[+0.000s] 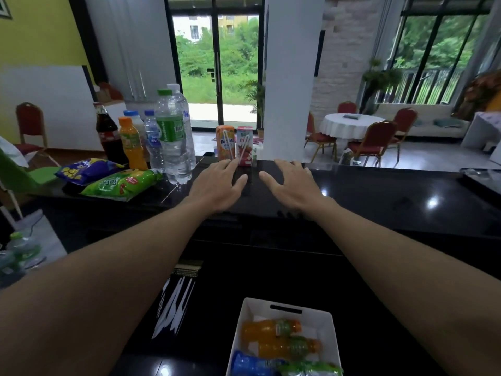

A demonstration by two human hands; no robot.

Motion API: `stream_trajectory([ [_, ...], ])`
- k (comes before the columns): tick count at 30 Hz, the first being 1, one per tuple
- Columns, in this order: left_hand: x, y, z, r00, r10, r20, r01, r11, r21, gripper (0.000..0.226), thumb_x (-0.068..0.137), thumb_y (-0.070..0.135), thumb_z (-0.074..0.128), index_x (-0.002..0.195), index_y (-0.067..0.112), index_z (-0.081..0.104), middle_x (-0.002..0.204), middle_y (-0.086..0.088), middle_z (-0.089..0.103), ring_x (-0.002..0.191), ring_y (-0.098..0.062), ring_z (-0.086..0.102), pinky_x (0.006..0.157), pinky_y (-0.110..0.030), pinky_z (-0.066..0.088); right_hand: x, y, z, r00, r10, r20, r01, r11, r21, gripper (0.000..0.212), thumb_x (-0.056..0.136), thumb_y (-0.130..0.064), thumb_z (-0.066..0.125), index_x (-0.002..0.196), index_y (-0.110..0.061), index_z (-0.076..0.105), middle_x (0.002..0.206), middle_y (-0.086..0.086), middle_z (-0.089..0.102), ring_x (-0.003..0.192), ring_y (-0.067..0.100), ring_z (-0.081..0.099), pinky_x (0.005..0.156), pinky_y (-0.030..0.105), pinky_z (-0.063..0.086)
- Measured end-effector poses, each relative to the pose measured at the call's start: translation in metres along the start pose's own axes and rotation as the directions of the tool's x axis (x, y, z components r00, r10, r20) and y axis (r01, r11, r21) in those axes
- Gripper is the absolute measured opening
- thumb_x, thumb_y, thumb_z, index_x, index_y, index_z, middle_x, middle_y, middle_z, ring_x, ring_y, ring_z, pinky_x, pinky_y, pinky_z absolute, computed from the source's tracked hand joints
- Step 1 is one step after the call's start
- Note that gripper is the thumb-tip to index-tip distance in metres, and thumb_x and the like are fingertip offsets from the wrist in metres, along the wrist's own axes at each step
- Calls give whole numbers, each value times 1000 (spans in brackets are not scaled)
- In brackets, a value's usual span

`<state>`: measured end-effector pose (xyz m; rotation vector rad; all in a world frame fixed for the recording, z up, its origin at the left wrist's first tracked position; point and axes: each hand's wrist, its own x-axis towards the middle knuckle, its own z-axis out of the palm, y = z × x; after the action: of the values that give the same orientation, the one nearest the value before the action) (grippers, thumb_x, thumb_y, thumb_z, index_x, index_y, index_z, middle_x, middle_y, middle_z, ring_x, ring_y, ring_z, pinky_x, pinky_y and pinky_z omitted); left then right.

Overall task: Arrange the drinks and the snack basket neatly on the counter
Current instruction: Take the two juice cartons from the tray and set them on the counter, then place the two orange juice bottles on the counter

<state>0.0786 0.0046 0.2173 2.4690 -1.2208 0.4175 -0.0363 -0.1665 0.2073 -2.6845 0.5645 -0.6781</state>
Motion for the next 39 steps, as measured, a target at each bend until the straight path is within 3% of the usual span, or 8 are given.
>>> stream_trajectory([
  [7, -45, 1, 2, 981, 177, -84, -180, 983, -33, 39, 99, 45, 46, 124, 16, 55, 117, -3, 56, 110, -24, 51, 94, -40, 39, -56, -11, -3, 994, -25, -102, 32, 997, 72, 71, 95, -66, 48, 146, -17, 51, 145, 4, 56, 137, 22, 46, 114, 45, 37],
  [12, -81, 2, 13, 947, 301, -111, -313, 943, -115, 24, 98, 39, 50, 104, 17, 55, 97, 2, 53, 91, -18, 49, 84, -37, 41, -101, -15, 3, 969, -93, -229, 120, 987, 109, 39, 95, -53, 59, 116, -21, 64, 100, -10, 63, 97, 8, 55, 84, 26, 47],
  [15, -100, 4, 26, 927, 364, -96, -375, 914, -154, 19, 98, 36, 51, 97, 17, 53, 91, 5, 50, 85, -16, 47, 80, -33, 39, -129, -14, 13, 973, -119, -199, 147, 980, 136, 26, 94, -48, 63, 102, -23, 63, 86, -14, 58, 80, 4, 54, 72, 20, 43],
  [19, -123, 9, 51, 892, 452, -4, -443, 871, -211, 18, 98, 37, 50, 99, 20, 54, 87, 9, 48, 80, -11, 46, 74, -30, 42, -161, 0, 32, 991, -69, -115, 92, 972, 217, 24, 92, -48, 65, 99, -25, 64, 82, -13, 61, 75, 5, 60, 68, 26, 53],
  [23, -136, 15, 85, 868, 473, 153, -428, 867, -255, 21, 98, 43, 46, 102, 25, 57, 92, 10, 54, 82, -10, 53, 73, -32, 48, -184, 23, 52, 999, 4, 45, -13, 976, 218, 27, 91, -53, 64, 102, -28, 66, 84, -16, 64, 79, 1, 62, 71, 30, 57],
  [28, -143, 24, 139, 857, 347, 380, -255, 928, -272, 33, 98, 46, 48, 120, 22, 58, 107, 7, 57, 95, -13, 58, 80, -33, 48, -205, 56, 80, 953, 172, 250, -212, 967, 142, 38, 94, -48, 65, 121, -21, 64, 102, -5, 68, 92, 11, 64, 83, 38, 57],
  [33, -160, 30, 199, 806, 258, 532, -156, 961, -230, 43, 99, 44, 50, 132, 17, 53, 128, -3, 56, 115, -21, 55, 94, -36, 46, -223, 84, 110, 847, 339, 411, -386, 922, 35, 55, 98, -41, 64, 142, -11, 51, 132, 9, 61, 119, 24, 58, 98, 38, 50],
  [39, -189, 28, 265, 733, 168, 659, -156, 985, -78, 47, 100, 26, 47, 145, 13, 42, 142, -10, 48, 128, -27, 49, 106, -39, 40, -236, 111, 150, 679, 409, 609, -374, 907, -192, 53, 104, -30, 56, 149, -6, 40, 145, 17, 51, 131, 32, 50, 105, 41, 44],
])
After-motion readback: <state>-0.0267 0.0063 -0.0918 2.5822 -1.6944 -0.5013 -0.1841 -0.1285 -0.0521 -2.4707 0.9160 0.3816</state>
